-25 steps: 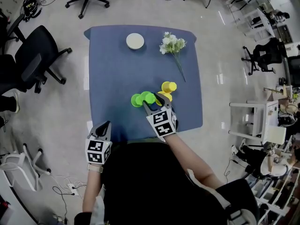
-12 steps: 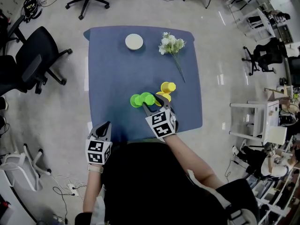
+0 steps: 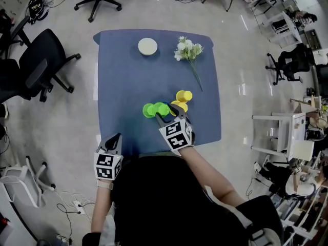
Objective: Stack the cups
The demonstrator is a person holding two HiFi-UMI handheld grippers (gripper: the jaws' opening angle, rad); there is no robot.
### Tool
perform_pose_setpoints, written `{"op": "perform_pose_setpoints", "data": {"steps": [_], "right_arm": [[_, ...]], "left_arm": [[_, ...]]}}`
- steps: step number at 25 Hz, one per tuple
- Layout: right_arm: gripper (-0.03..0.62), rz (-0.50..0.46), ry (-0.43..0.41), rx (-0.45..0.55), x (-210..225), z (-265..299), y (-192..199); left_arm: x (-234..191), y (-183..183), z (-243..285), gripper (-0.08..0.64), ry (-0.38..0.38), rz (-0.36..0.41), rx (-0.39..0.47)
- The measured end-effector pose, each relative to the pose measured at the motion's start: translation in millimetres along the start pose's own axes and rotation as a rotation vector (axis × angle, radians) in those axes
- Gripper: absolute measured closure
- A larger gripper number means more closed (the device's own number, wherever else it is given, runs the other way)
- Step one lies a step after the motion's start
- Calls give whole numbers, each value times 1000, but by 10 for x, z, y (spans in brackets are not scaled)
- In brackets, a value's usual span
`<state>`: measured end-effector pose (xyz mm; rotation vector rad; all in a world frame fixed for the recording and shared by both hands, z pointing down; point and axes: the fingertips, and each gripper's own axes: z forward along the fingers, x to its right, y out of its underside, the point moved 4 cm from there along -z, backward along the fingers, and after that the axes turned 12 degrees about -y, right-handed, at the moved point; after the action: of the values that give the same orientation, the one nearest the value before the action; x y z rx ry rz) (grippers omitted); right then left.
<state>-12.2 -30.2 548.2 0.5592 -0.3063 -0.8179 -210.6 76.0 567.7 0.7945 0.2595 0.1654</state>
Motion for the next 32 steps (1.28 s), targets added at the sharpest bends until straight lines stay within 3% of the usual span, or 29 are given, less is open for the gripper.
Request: {"op": "perform_pose_setpoints", "data": {"steps": [8, 17, 32], "right_arm": [[327, -2, -7, 11, -24, -44, -29], [324, 23, 11, 113, 68, -428, -72], [327, 165, 127, 154, 1032, -951, 498]], "left_arm": [[-11, 10, -25, 549, -6, -1, 0], [85, -34, 17, 549, -1, 16, 9], [462, -129, 92, 549, -48, 44, -12]]}}
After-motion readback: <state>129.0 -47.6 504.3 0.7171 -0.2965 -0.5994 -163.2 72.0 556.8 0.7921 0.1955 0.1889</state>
